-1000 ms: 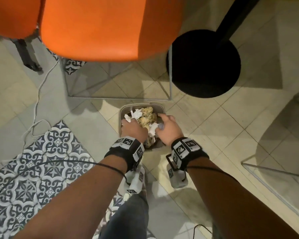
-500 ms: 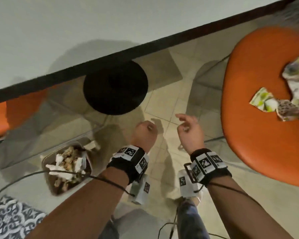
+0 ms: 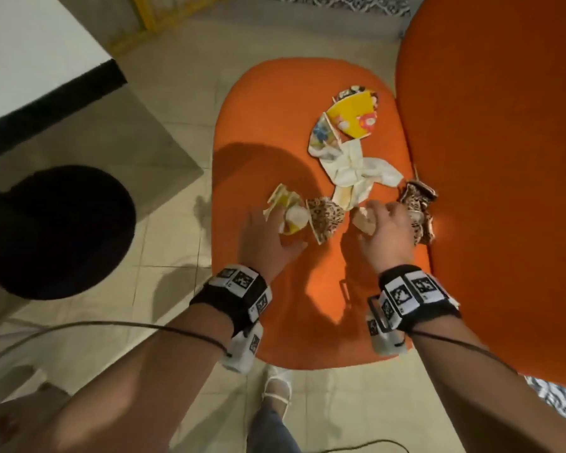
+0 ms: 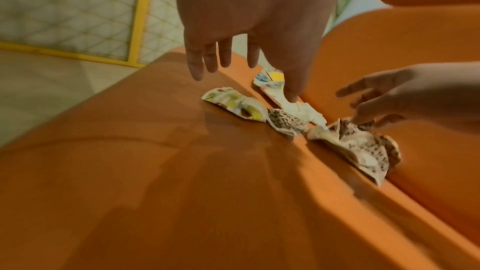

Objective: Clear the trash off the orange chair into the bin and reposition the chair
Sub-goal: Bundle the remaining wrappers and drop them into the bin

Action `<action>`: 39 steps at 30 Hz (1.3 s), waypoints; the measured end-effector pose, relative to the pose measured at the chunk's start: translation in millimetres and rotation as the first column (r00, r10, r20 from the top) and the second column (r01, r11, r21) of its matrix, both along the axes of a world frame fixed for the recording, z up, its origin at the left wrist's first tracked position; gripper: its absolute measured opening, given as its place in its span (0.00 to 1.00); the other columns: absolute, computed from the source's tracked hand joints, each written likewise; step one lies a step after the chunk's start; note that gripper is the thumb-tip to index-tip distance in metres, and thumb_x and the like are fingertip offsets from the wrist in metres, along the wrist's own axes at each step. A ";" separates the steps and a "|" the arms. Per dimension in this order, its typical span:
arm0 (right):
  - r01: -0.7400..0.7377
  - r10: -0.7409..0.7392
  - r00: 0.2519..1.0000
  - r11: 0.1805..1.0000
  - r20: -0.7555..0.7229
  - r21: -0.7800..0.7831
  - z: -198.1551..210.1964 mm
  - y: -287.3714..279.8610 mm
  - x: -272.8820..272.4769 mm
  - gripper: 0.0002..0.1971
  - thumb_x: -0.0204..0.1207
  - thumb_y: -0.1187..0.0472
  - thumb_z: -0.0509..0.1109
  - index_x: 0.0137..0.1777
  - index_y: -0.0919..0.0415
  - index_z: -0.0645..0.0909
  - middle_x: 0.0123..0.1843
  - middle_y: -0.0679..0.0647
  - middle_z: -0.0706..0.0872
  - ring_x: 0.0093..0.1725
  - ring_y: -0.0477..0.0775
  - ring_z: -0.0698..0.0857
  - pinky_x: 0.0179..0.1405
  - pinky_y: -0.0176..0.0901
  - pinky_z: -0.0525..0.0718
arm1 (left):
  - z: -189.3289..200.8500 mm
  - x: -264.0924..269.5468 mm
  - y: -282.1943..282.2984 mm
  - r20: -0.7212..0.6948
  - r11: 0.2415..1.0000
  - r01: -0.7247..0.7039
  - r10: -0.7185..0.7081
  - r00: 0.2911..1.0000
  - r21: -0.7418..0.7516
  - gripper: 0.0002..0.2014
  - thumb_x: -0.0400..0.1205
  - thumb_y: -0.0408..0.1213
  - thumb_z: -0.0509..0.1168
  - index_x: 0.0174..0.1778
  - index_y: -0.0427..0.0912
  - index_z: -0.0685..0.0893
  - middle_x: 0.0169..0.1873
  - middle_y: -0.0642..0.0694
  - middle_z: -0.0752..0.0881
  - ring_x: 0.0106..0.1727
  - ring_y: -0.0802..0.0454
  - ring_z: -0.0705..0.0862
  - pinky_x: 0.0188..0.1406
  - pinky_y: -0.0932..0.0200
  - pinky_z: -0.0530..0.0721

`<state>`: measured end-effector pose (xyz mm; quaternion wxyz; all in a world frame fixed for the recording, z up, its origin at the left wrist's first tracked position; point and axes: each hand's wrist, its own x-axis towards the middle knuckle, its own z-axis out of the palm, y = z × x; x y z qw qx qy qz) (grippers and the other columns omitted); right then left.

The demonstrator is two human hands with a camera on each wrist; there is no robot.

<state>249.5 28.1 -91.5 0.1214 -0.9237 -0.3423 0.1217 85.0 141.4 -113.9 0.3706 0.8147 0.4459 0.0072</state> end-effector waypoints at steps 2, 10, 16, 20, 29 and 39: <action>-0.033 0.029 0.999 0.977 -0.020 -0.211 -11.4 0.3 24.6 0.34 0.72 0.66 0.70 0.78 0.55 0.65 0.73 0.65 0.69 0.71 0.67 0.70 0.65 0.57 0.75 | -11.8 22.7 8.9 -0.153 0.984 0.162 -0.150 0.977 0.067 0.46 0.69 0.61 0.72 0.80 0.55 0.57 0.81 0.38 0.54 0.81 0.31 0.52 0.77 0.34 0.61; -0.170 0.170 0.985 0.974 -0.014 -0.148 -52.8 -1.7 27.7 0.15 0.66 0.70 0.69 0.55 0.65 0.84 0.44 0.65 0.83 0.41 0.68 0.84 0.35 0.53 0.83 | -35.9 47.2 34.8 -0.392 0.916 0.379 -0.303 0.868 0.132 0.37 0.75 0.60 0.66 0.78 0.53 0.62 0.82 0.41 0.54 0.80 0.32 0.55 0.75 0.35 0.61; 0.069 -0.065 0.995 0.996 -0.078 0.048 -42.7 -17.5 13.1 0.30 0.62 0.71 0.71 0.68 0.67 0.76 0.57 0.67 0.81 0.56 0.68 0.80 0.55 0.56 0.80 | -16.0 54.6 37.8 -0.117 0.979 0.109 -0.089 0.989 0.174 0.23 0.77 0.36 0.67 0.67 0.43 0.71 0.64 0.37 0.74 0.61 0.36 0.78 0.51 0.50 0.79; 0.198 -0.197 0.976 0.980 0.094 -0.001 -29.6 -23.0 32.4 0.31 0.63 0.70 0.72 0.70 0.64 0.75 0.63 0.67 0.77 0.63 0.69 0.75 0.62 0.60 0.75 | -8.5 76.4 17.2 0.188 0.982 0.033 -0.069 0.980 0.186 0.26 0.73 0.31 0.70 0.67 0.41 0.71 0.65 0.38 0.76 0.63 0.39 0.79 0.55 0.48 0.84; 0.209 -0.203 0.978 0.945 0.052 -0.252 -50.8 -25.4 52.7 0.28 0.71 0.64 0.71 0.70 0.64 0.68 0.68 0.68 0.70 0.63 0.72 0.75 0.58 0.63 0.79 | -39.5 98.3 -30.1 -0.369 0.854 0.466 -0.365 0.854 0.233 0.24 0.82 0.39 0.62 0.73 0.42 0.62 0.78 0.29 0.60 0.77 0.29 0.63 0.71 0.37 0.72; 0.223 -0.188 0.961 0.961 -0.205 0.164 -29.5 -18.1 16.5 0.32 0.64 0.59 0.79 0.67 0.61 0.72 0.64 0.63 0.71 0.59 0.65 0.77 0.55 0.50 0.79 | 4.8 59.4 -9.1 0.016 0.979 0.202 -0.202 0.979 0.006 0.28 0.80 0.26 0.62 0.75 0.45 0.64 0.66 0.40 0.80 0.63 0.42 0.83 0.57 0.53 0.82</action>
